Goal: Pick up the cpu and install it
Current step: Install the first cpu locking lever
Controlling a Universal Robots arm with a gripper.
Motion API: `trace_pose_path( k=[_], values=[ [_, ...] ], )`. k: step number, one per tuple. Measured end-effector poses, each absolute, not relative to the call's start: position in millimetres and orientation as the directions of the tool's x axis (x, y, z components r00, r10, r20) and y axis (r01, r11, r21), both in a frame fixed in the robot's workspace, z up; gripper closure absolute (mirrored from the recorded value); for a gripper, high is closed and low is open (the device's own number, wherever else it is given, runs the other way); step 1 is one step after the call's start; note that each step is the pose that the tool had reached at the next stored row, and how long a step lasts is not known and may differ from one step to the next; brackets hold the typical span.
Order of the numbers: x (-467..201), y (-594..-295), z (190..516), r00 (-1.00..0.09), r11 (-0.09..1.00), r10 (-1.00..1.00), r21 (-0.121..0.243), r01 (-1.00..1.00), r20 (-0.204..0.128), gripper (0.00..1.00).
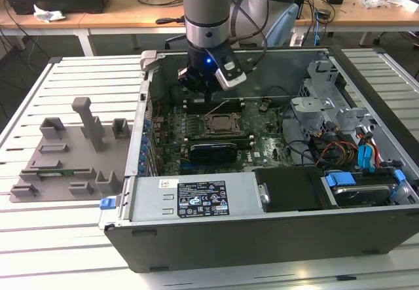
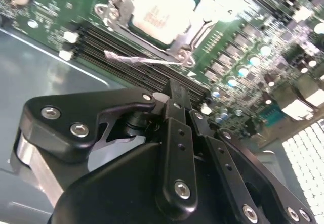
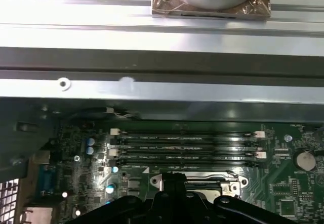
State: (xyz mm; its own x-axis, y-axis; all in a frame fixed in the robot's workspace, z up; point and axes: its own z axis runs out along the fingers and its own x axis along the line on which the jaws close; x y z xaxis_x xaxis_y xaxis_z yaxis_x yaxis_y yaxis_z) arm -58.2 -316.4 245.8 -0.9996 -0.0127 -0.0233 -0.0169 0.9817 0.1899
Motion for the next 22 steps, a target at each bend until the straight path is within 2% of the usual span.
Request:
trace_pose_path(
  k=[4, 13, 22],
  values=[
    [-57, -316, 245, -1.000, 0.982, -0.012, 0.190, -0.017, -0.024, 0.89],
    [-57, -317, 240, -0.995, 0.984, -0.013, 0.177, -0.030, -0.097, 0.89],
    [-50, -317, 232, -0.995, 0.984, 0.030, 0.177, 0.013, -0.099, 0.89]
  ],
)
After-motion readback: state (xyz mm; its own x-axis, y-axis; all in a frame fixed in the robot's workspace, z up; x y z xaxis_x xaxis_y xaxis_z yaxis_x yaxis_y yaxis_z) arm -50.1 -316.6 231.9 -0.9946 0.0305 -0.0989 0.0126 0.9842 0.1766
